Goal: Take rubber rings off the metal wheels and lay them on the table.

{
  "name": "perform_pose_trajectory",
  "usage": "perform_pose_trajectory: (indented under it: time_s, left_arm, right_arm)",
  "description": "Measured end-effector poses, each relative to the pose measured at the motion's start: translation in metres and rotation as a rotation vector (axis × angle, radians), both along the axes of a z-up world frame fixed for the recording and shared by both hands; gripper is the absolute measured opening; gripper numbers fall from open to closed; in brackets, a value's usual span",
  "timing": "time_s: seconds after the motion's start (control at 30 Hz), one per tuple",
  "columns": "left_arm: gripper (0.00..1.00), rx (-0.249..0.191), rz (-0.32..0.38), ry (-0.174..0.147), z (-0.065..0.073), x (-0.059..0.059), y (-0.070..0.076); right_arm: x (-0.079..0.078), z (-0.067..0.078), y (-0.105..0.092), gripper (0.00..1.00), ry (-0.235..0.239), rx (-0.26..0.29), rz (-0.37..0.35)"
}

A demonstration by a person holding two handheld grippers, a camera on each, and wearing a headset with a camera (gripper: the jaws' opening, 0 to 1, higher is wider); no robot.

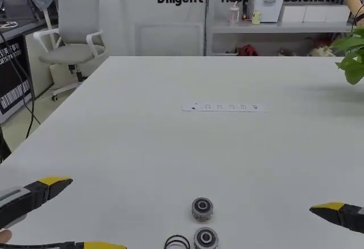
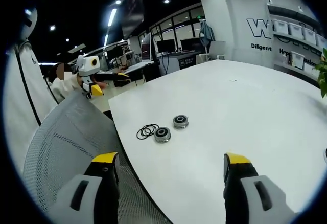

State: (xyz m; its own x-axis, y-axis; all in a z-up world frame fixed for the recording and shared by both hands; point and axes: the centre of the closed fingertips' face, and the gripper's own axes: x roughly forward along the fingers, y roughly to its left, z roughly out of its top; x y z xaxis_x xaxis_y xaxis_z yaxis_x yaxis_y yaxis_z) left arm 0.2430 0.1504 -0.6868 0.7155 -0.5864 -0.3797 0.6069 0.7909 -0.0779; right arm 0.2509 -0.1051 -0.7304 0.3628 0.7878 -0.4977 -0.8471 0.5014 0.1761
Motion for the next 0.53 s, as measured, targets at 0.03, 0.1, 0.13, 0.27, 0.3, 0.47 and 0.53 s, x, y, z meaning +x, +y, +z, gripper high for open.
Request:
perform_pose_trajectory:
  time_s: [0.03,0.1,0.13,0.27,0.3,0.47,0.53]
  left_arm:
    - [1.00,-0.005,0.003,0.004,-0.002,0.000,0.000]
    - [1.00,-0.012,0.006,0.009,-0.005,0.000,0.000]
    - [1.00,-0.014,0.007,0.011,-0.006,0.000,0.000]
    - [1.00,0.000,0.012,0.053,-0.022,-0.005,0.001]
    - [1.00,0.002,0.011,0.060,-0.025,-0.006,0.001]
    - [0.98,-0.009,0.009,0.097,-0.035,-0.011,0.000]
    - [0.98,-0.009,0.008,0.105,-0.037,-0.011,-0.001]
  right_arm:
    - [-0.001,-0.004,0.000,0.80,0.006,-0.005,0.000]
    - [-0.003,-0.009,0.001,0.80,0.022,-0.004,-0.001]
    - [-0.004,-0.011,0.001,0.80,0.026,-0.004,-0.002]
    - [-0.010,-0.025,0.004,0.80,0.059,-0.029,0.002]
    - [-0.012,-0.028,0.005,0.80,0.067,-0.038,0.004]
    - [-0.022,-0.045,0.004,0.80,0.098,-0.092,0.028]
    - [-0.024,-0.049,0.004,0.80,0.103,-0.107,0.038]
